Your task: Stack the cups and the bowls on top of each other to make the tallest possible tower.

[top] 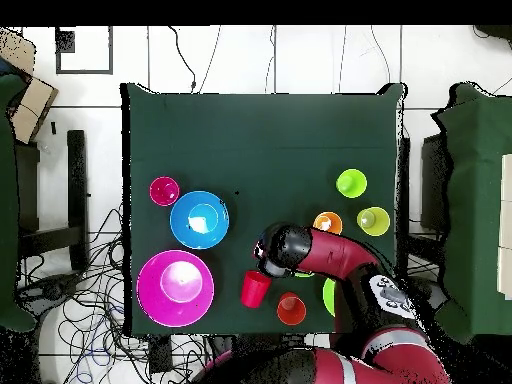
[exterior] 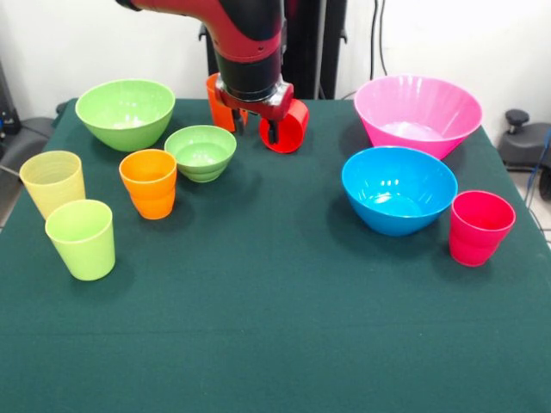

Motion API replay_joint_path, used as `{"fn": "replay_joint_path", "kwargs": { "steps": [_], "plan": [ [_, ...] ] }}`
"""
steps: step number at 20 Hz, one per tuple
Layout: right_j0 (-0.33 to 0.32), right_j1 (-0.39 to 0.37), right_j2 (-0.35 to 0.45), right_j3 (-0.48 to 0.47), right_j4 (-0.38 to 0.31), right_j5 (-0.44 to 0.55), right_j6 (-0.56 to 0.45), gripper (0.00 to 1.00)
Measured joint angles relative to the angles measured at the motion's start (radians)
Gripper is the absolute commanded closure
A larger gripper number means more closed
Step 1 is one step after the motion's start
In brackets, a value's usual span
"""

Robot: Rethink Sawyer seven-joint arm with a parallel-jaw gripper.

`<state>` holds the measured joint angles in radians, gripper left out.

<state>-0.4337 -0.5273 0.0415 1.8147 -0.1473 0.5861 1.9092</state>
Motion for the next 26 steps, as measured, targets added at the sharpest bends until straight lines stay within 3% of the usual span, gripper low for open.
{"fn": "replay_joint_path", "kwargs": {
  "steps": [26],
  "plan": [
    [0.000,-0.004,0.027,-0.001,0.002,0.005,0.000,0.00]
  ]
}}
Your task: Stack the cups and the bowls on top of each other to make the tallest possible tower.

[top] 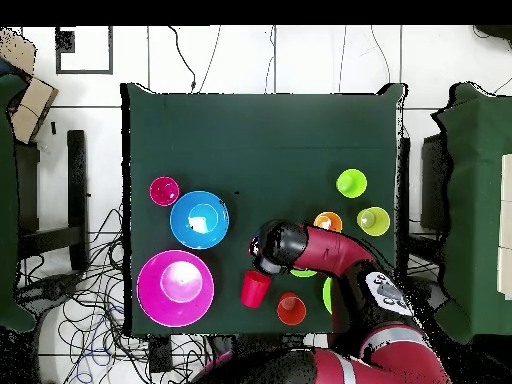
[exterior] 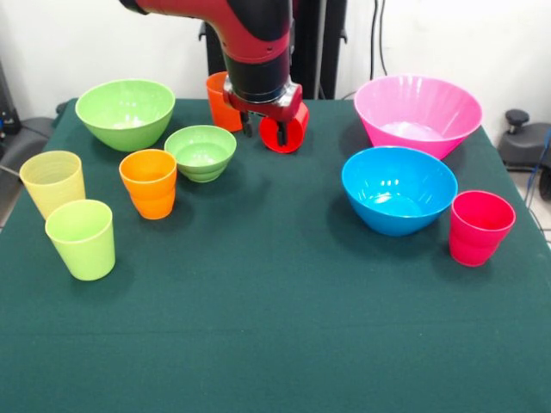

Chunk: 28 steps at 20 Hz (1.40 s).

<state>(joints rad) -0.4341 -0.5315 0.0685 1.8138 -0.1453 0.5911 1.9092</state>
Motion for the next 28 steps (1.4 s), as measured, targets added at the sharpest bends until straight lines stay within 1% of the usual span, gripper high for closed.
{"fn": "replay_joint_path", "kwargs": {
  "steps": [14,28],
  "plan": [
    [-0.008,-0.007,0.006,-0.023,0.000,0.064,0.000,0.00],
    [-0.036,-0.019,0.011,-0.062,0.000,0.068,0.000,0.00]
  ]
}}
